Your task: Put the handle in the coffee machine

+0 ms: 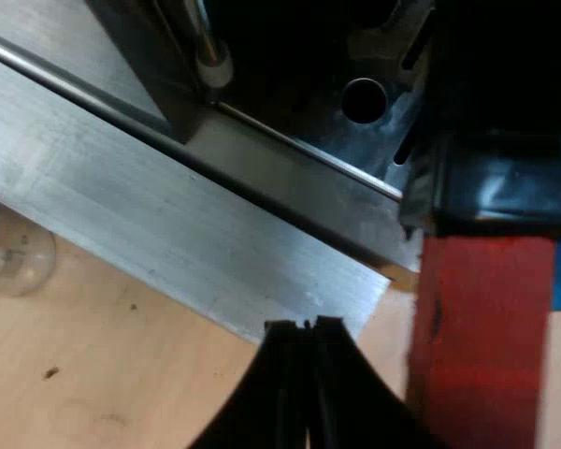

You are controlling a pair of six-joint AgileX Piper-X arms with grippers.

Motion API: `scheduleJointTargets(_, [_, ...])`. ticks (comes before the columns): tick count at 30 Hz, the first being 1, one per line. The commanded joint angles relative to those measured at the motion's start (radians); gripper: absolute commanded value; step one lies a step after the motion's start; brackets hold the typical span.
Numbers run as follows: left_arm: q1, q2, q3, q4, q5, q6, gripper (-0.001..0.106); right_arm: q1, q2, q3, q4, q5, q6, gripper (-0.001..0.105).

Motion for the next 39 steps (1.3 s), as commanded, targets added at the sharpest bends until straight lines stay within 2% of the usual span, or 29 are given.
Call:
scheduleJointTargets(1, [-0.004, -0.009, -0.007, 0.039, 0.036, -0.009, 0.0, 0.002, -0.052, -0.043, -0.143, -0.04, -0.026, 0.031])
scheduleJointTargets(4, [-0.004, -0.012, -0.007, 0.077, 0.106, -0.009, 0.0, 0.002, -0.052, -0.043, -0.143, -0.04, -0.026, 0.031])
scheduleJointTargets(11, [-0.007, -0.012, -0.003, 0.165, 0.176, -0.009, 0.0, 0.002, -0.052, -0.043, -0.143, -0.04, -0.026, 0.031])
scheduleJointTargets(15, [-0.007, -0.012, -0.003, 0.209, 0.238, -0.011, 0.0, 0.002, -0.052, -0.043, -0.143, -0.04, -0.026, 0.031])
scheduleJointTargets(23, [-0.058, -0.012, 0.038, 0.212, 0.224, -0.029, 0.0, 0.002, -0.052, -0.043, -0.143, -0.04, -0.026, 0.031])
scheduleJointTargets(30, [-0.09, -0.012, 0.065, 0.213, 0.197, -0.031, 0.0, 0.002, -0.052, -0.043, -0.143, -0.04, -0.026, 0.031])
scheduleJointTargets(32, [-0.121, -0.016, 0.079, 0.217, 0.177, -0.033, 0.0, 0.005, -0.052, -0.043, -0.14, -0.04, -0.028, 0.031])
scheduleJointTargets(39, [-0.124, -0.053, 0.079, 0.217, 0.192, -0.06, 0.0, 0.008, -0.052, -0.021, -0.112, -0.026, -0.034, 0.031])
